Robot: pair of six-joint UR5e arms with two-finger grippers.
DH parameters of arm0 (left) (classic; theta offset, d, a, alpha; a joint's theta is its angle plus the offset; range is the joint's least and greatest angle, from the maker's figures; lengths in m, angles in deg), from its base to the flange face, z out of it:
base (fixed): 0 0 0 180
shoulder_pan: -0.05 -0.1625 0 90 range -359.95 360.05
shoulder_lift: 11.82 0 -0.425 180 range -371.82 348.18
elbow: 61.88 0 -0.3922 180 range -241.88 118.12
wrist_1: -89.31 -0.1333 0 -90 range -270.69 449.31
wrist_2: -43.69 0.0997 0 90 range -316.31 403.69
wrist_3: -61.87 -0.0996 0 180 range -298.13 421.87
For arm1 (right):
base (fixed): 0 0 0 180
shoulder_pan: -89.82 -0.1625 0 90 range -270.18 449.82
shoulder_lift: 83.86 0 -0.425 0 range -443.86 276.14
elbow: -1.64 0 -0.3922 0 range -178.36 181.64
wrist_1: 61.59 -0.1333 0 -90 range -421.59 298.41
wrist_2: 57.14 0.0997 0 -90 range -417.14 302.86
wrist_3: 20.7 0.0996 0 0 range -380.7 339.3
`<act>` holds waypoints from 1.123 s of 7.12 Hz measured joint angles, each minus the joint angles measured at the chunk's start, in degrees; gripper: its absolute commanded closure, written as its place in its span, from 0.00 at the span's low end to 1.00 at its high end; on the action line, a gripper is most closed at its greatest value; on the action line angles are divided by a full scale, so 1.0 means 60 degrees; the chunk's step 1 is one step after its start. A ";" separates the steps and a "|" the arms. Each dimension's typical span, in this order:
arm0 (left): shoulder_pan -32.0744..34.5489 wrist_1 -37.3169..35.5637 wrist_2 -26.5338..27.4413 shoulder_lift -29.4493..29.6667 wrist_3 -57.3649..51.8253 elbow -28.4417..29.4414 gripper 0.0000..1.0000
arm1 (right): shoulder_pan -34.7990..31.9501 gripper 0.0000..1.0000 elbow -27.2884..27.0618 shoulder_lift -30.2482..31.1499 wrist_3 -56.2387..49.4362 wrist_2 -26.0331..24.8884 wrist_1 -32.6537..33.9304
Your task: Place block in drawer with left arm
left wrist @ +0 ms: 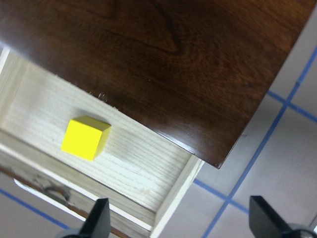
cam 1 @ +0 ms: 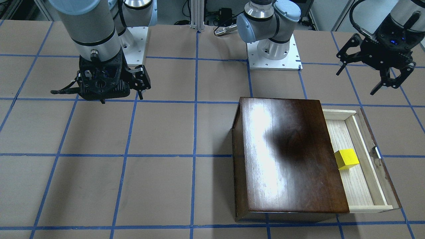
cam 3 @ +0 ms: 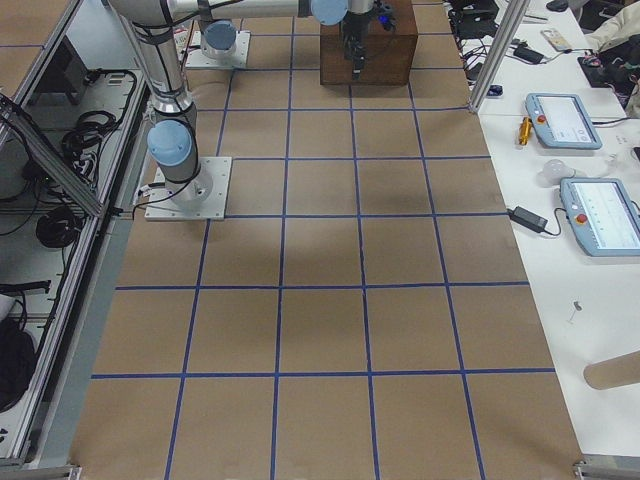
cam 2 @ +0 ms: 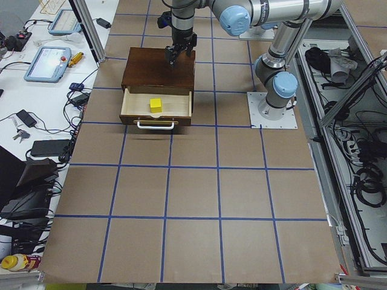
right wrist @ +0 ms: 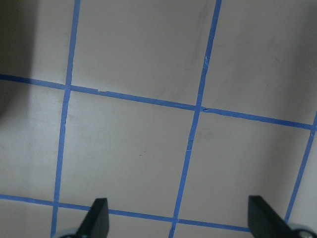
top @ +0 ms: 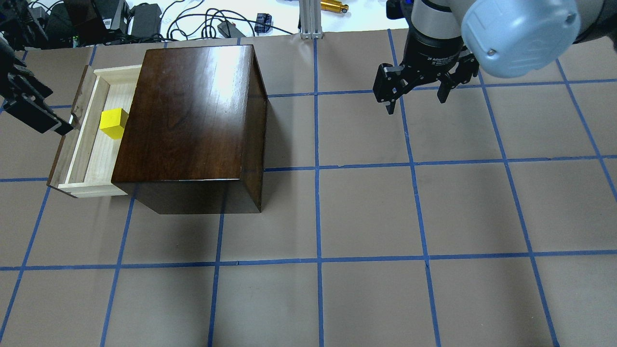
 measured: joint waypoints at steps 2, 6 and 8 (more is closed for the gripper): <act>0.1289 -0.0839 0.0394 0.0157 0.2926 -0.0015 0.00 | 0.0000 0.00 0.0000 0.0000 -0.0004 0.0003 0.0000; 0.3212 -0.1153 0.0674 0.0493 0.9020 -0.0081 0.00 | 0.0000 0.00 0.0000 0.0000 -0.0003 0.0001 0.0000; 0.3423 -0.1153 0.0688 0.0521 0.9871 -0.0098 0.00 | 0.0000 0.00 0.0000 0.0000 -0.0005 0.0000 0.0000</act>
